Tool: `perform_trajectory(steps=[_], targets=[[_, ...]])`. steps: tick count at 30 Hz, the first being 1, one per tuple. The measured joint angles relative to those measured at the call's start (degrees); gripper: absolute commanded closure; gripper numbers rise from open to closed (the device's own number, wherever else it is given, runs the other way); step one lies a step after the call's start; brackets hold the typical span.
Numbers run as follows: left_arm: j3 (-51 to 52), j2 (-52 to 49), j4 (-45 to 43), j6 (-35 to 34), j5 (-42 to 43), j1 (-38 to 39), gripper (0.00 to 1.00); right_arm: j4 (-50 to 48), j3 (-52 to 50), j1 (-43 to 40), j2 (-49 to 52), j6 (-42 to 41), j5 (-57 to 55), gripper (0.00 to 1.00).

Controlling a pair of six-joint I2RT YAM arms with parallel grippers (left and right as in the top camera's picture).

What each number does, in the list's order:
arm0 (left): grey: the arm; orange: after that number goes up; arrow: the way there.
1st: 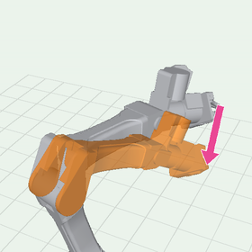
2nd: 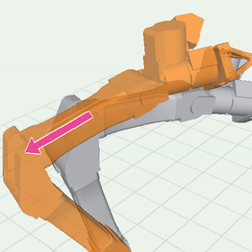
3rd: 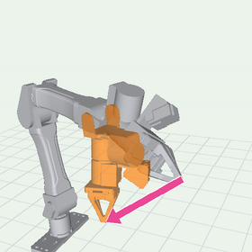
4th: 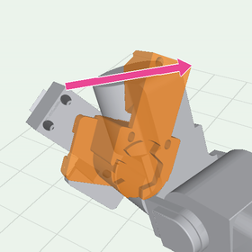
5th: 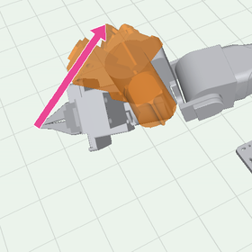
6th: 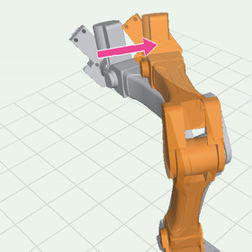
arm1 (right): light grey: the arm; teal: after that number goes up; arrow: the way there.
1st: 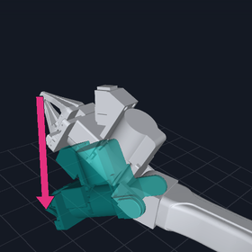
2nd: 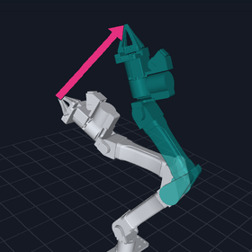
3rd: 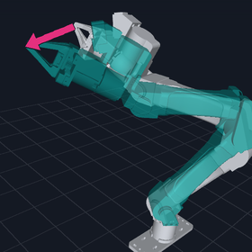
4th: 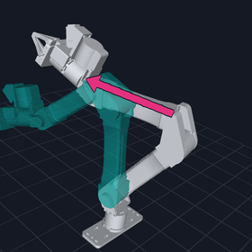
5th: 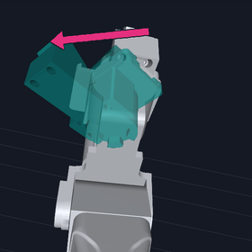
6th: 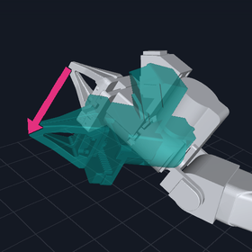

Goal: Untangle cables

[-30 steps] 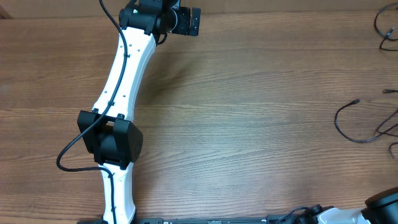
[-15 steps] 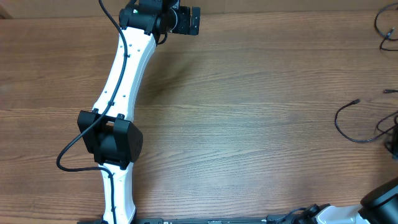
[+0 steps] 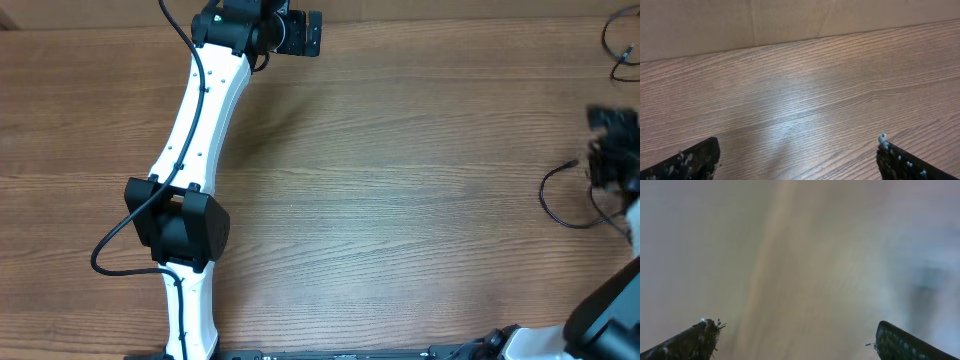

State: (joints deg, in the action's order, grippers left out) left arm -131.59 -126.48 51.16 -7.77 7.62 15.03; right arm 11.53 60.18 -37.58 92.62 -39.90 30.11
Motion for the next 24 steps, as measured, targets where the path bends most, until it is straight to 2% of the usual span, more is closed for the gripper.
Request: perform_trajectory(steps=[5,10,13,17,24], targets=[[0.0,0.0,0.1,0.0,-1.1,0.0,0.00,-0.4,6.4,11.4,-4.2,9.5,0.9,0.00],[0.0,0.0,0.1,0.0,-2.4,0.0,0.00,-1.4,12.3,24.0,-6.5,26.9,0.5,0.00],[0.0,0.0,0.2,0.0,-2.6,0.0,0.00,-6.3,14.2,29.3,-7.3,34.4,-1.6,0.00],[0.0,0.0,0.6,0.0,-2.9,0.0,0.00,-13.2,15.1,33.1,-8.4,39.7,-3.7,0.00],[0.0,0.0,0.7,0.0,-3.4,0.0,0.00,-11.4,15.2,36.6,-8.6,42.2,-3.1,0.00]])
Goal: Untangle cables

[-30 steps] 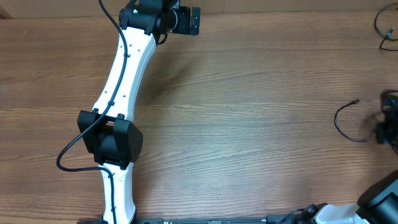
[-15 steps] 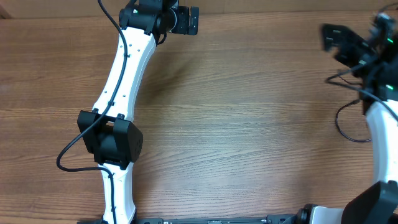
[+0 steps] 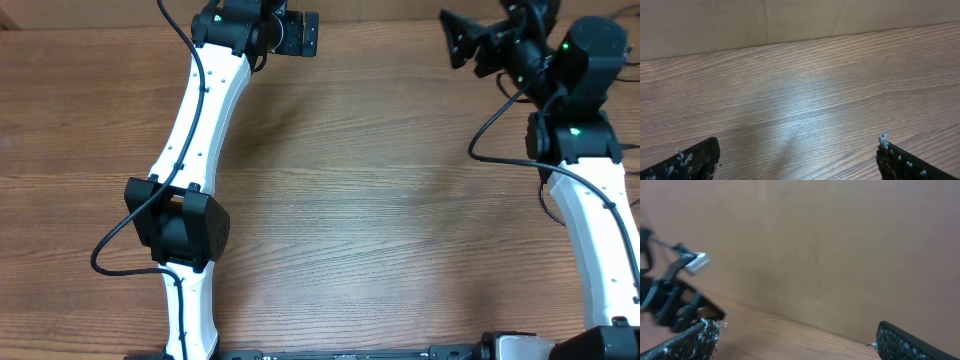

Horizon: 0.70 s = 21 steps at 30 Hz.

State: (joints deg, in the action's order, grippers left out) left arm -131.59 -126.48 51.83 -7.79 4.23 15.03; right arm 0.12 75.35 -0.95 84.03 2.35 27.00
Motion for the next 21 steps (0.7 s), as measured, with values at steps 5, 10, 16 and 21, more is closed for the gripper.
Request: perform_trajectory(steps=[5,10,16,21], targets=[[0.0,0.0,0.2,-0.2,-2.6,0.0,0.00,-0.5,0.0,0.1,-1.6,0.6,3.3,0.00],[0.0,0.0,1.5,-0.2,-5.3,0.0,0.00,-0.3,0.0,0.1,-8.5,0.7,4.2,0.00],[0.0,0.0,2.3,-0.6,-6.4,0.0,0.00,-1.0,-3.5,0.1,-25.9,6.4,2.4,0.00],[0.0,0.0,2.9,-0.9,-5.2,0.0,0.00,-2.3,-8.2,0.1,-39.0,12.9,4.8,0.00]])
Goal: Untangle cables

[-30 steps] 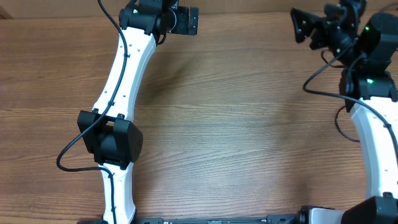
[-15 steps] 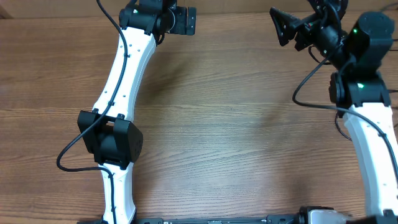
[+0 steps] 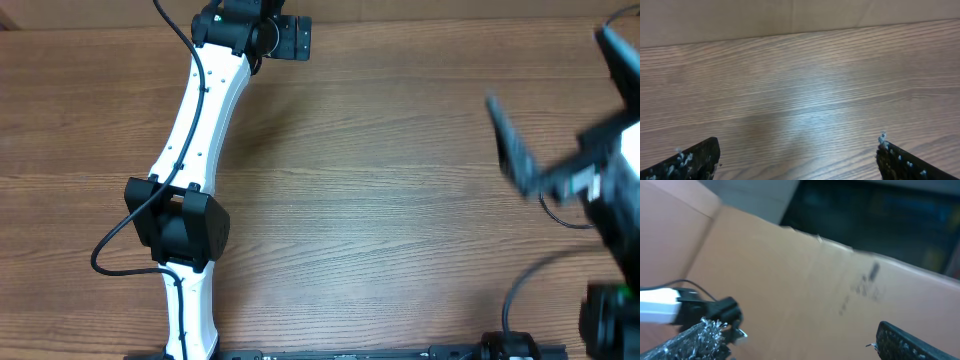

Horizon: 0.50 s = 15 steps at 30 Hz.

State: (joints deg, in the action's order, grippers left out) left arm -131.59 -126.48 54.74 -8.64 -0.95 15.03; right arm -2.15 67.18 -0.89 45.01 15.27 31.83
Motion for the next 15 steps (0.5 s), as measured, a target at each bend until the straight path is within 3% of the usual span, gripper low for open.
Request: perform_trajectory(steps=[5,12,15], targets=[[0.0,0.0,0.7,-0.2,3.4,0.0,0.00,-0.4,-3.0,-0.1,-6.6,3.9,5.0,0.00],[0.0,0.0,1.4,-0.2,5.3,0.0,0.00,18.7,-3.5,-0.2,-12.7,10.2,7.5,0.00],[0.0,0.0,1.5,-0.2,5.5,0.0,0.00,18.4,-6.2,-0.2,-12.8,15.0,9.4,0.00]])
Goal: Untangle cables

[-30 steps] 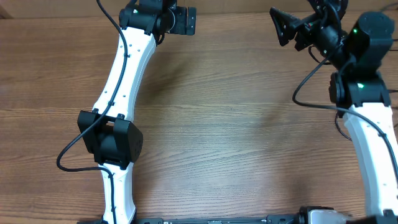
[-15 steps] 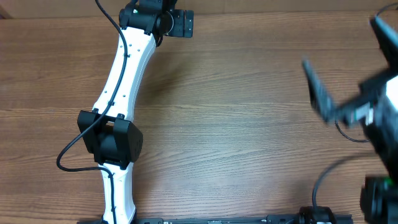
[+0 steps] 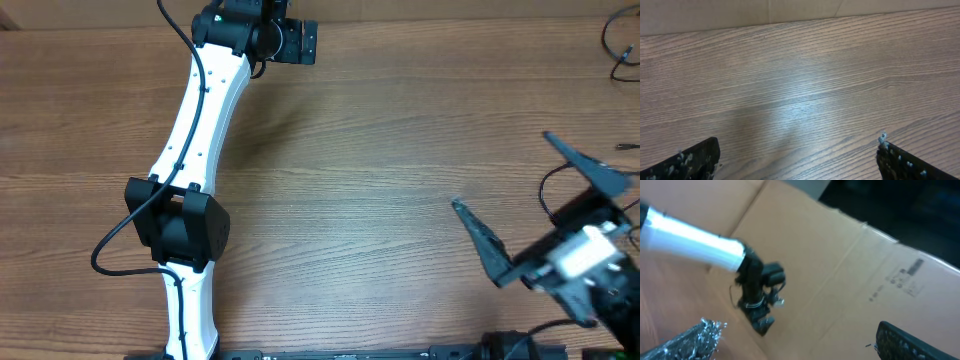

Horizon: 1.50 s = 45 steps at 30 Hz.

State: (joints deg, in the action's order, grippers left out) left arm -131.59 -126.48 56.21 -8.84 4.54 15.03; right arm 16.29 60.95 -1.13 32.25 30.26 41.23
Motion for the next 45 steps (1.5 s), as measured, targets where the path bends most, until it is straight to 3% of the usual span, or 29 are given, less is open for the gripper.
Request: perform_trajectory(steps=[9,16,19,24,29,32,45], targets=[[0.0,0.0,0.9,0.0,0.0,0.0,0.00,-32.6,-24.5,0.0,5.9,5.6,2.0,0.00],[0.0,0.0,1.7,0.3,-0.1,0.0,0.00,-58.4,-37.4,0.0,14.4,-2.1,-1.6,0.00],[0.0,0.0,1.7,0.3,-0.5,0.0,0.00,-62.3,-38.5,-0.1,14.2,-4.9,-3.2,0.00],[0.0,0.0,2.2,0.4,-0.8,0.0,0.00,-58.4,-38.7,-3.1,13.9,-15.9,-5.7,0.00],[0.0,0.0,2.2,0.5,-0.9,0.0,0.00,-45.9,-39.2,-6.4,14.0,-32.7,-10.7,0.00],[0.0,0.0,2.3,0.5,-0.9,0.0,0.00,-40.5,-39.4,-7.1,14.0,-36.9,-11.6,0.00],[0.0,0.0,1.2,0.5,-0.9,0.0,0.00,-34.5,-39.6,-7.1,14.0,-29.6,-8.4,0.00]])
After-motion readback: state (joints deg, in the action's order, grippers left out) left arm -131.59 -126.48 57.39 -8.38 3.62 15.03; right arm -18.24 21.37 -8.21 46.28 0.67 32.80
